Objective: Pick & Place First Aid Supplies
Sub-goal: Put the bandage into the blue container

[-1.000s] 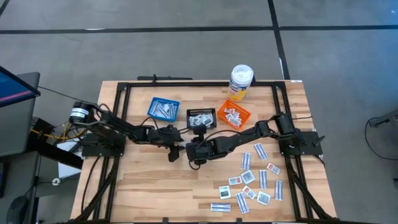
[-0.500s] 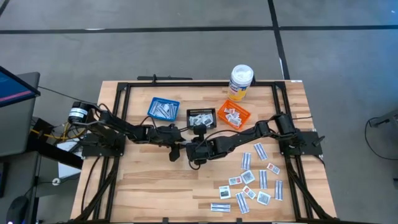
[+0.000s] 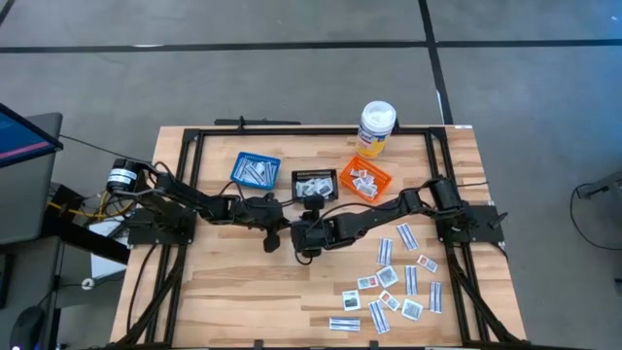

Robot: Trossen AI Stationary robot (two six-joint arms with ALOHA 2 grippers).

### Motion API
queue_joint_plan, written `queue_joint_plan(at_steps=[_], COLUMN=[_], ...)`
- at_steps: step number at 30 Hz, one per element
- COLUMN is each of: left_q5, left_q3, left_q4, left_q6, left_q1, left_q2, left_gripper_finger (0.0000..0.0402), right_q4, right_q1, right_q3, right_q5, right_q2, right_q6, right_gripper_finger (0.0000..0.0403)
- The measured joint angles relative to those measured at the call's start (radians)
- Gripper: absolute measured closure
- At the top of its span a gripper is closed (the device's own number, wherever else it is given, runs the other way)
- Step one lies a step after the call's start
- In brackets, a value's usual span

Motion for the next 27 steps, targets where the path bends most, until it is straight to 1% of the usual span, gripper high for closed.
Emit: queue_joint_plan(at_steps=[8, 13, 16, 23, 27], left_q5=[0.000, 0.000, 0.000, 0.000, 0.000], left_q3=[0.000, 0.000, 0.000, 0.000, 0.000], left_q4=[-0.006, -0.011, -0.014, -0.016, -0.016], left_q6=[0.122, 0.193, 0.235, 0.249, 0.249], left_q1=[-0.006, -0.027, -0.043, -0.068, -0.068], left_q2=[0.000, 0.000, 0.000, 0.000, 0.000], left_gripper_finger=[0.0395, 0.0395, 0.0396, 0.0394, 0.0396], right_q4=[0.000, 0.011, 0.030, 0.052, 0.060], right_q1=[0.000, 0.000, 0.000, 0.000, -0.002], right_q3=[0.000, 0.000, 0.000, 0.000, 0.001], right_q5=[-0.008, -0.068, -0.104, -0.117, -0.217], right_q2=[0.000, 0.000, -0.001, -0.001, -0.001], right_q6=[0.065, 0.065, 0.066, 0.066, 0.068], right_gripper_finger=[0.0260, 0.0227, 0.0213, 0.0194, 0.0193])
